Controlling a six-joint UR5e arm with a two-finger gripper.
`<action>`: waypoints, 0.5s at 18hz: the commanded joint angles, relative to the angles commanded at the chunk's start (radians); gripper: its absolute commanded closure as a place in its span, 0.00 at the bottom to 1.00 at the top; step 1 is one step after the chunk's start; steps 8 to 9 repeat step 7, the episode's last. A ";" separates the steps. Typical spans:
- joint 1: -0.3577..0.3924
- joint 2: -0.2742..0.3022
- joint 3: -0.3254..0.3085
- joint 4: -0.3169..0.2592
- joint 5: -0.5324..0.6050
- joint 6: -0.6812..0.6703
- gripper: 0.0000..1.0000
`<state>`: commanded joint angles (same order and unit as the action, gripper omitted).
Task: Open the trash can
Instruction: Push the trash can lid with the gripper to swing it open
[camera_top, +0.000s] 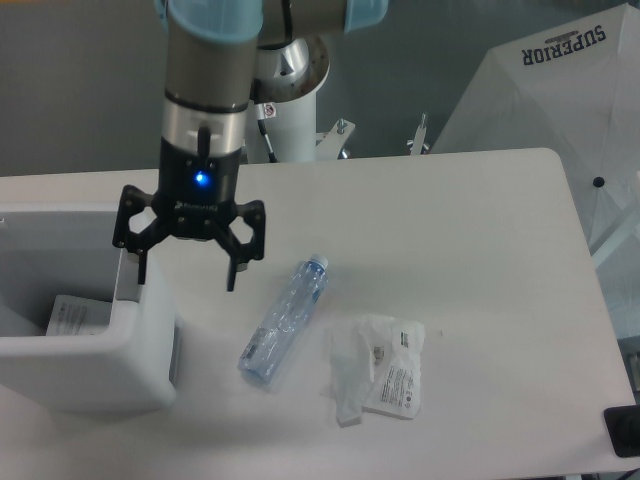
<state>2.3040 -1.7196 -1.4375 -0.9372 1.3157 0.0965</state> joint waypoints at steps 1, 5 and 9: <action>0.020 0.000 0.000 -0.006 0.057 0.023 0.00; 0.061 0.000 -0.009 -0.018 0.129 0.202 0.00; 0.078 0.000 -0.020 -0.020 0.148 0.241 0.00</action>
